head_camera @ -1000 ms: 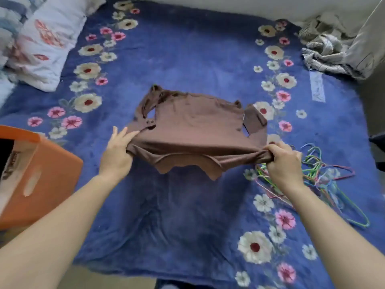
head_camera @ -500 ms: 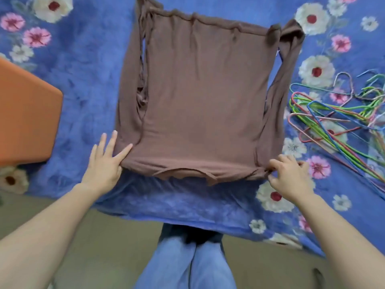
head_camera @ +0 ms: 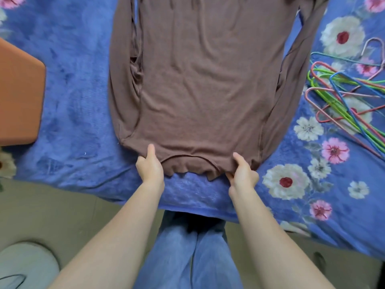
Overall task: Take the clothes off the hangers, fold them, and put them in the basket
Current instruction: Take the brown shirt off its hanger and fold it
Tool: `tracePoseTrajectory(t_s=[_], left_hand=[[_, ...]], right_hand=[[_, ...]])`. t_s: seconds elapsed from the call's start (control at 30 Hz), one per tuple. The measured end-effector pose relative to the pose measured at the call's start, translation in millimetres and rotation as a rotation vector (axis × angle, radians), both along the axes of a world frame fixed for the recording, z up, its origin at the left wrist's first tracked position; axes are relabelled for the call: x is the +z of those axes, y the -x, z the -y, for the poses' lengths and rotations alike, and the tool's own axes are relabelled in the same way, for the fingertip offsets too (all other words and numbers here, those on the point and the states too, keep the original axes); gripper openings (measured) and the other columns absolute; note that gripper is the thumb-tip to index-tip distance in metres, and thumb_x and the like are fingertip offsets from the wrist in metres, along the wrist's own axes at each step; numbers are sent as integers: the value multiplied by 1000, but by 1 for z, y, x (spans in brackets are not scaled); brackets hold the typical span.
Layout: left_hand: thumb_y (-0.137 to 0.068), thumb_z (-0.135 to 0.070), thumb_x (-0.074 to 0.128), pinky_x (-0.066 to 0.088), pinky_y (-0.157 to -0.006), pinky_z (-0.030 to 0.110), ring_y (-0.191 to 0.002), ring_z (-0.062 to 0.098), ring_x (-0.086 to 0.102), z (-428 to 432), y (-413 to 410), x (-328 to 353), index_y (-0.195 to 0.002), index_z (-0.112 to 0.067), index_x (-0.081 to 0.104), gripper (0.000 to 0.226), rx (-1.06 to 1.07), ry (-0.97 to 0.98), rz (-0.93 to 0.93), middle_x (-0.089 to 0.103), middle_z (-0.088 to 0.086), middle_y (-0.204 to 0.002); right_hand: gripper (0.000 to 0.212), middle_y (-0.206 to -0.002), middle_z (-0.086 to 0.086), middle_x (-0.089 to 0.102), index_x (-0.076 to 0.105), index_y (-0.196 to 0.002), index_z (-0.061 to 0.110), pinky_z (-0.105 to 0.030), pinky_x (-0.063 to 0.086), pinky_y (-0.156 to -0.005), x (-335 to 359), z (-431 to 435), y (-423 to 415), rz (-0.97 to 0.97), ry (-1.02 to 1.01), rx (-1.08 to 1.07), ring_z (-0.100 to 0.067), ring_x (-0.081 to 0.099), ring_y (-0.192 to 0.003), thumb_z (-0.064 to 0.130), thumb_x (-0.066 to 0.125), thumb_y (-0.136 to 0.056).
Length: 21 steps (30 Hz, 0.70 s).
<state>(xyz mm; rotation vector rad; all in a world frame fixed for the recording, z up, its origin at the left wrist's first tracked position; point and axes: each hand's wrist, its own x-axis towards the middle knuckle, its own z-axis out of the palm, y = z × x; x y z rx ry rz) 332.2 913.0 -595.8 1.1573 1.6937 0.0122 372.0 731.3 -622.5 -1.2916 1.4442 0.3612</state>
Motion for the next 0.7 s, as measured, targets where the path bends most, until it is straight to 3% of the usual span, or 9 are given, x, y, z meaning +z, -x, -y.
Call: tracePoseTrajectory(t_s=[0.1, 0.2, 0.23, 0.3, 0.4, 0.47, 0.53, 0.63, 0.7], left_hand=[[-104, -36, 37, 34, -94, 23, -128, 29, 48, 0, 8, 2, -139, -1, 45, 51, -29, -171, -72, 50, 15, -142], [-106, -33, 33, 31, -101, 26, -132, 31, 44, -1, 31, -1, -141, -4, 45, 47, -115, -240, -162, 49, 15, -144], [-106, -32, 33, 31, -103, 30, -132, 34, 44, -2, 42, -3, -140, -2, 46, 47, -154, -232, -207, 49, 18, -143], [-105, -32, 35, 31, -105, 37, -130, 40, 44, -4, 58, -9, -136, 3, 48, 49, -239, -191, -276, 50, 24, -140], [-102, -27, 44, 31, -106, 42, -130, 42, 42, -3, 57, -16, -139, 3, 40, 47, -276, -153, -322, 45, 25, -143], [-95, -15, 53, 30, -106, 46, -133, 41, 36, 0, 40, -12, -144, -5, 31, 55, -246, -231, -372, 36, 23, -147], [-82, -5, 61, 24, -107, 50, -133, 39, 30, 8, 19, -4, -146, -11, 27, 73, -283, -373, -395, 28, 18, -148], [-70, 1, 60, 18, -112, 49, -134, 37, 30, 29, -6, 0, -149, -12, 26, 87, -562, -623, -252, 23, 15, -152], [-71, 1, 59, 17, -115, 47, -139, 35, 27, 49, -22, -2, -149, -10, 30, 83, -845, -722, -88, 22, 16, -154]], right_hand=[[35, -116, -9, 65, 57, -113, 7, -47, 54, -93, 1, -3, 3, 21, -46, -17, -27, 65, -101, 5, 71, -81], [50, -135, -1, 51, 45, -138, 4, -41, 40, -109, -1, 7, 20, 27, 130, 177, -25, 52, -123, 11, 64, -92], [49, -135, -4, 52, 46, -137, 2, -41, 39, -109, -2, 12, 28, -1, 194, 298, -27, 51, -124, 15, 63, -93], [41, -128, -10, 58, 55, -122, 3, -44, 44, -103, -2, 21, 37, -53, 195, 488, -31, 56, -116, 24, 68, -89], [36, -106, -11, 66, 55, -88, 16, -50, 53, -90, 4, 30, 30, -68, 115, 549, -32, 64, -97, 34, 79, -68], [44, -100, -8, 66, 54, -89, 19, -49, 53, -90, 2, 41, 15, -30, 123, 553, -29, 65, -95, 38, 78, -57], [45, -97, -3, 65, 57, -102, 11, -42, 52, -91, 6, 52, -6, 52, 108, 482, -22, 63, -93, 29, 79, -67], [41, -86, -4, 59, 58, -85, 15, -39, 46, -78, 4, 71, -41, 115, 96, 360, -21, 55, -82, 36, 78, -57], [38, -78, -10, 57, 59, -70, 14, -38, 42, -68, -2, 82, -69, 135, 67, 300, -23, 52, -74, 40, 75, -47]])
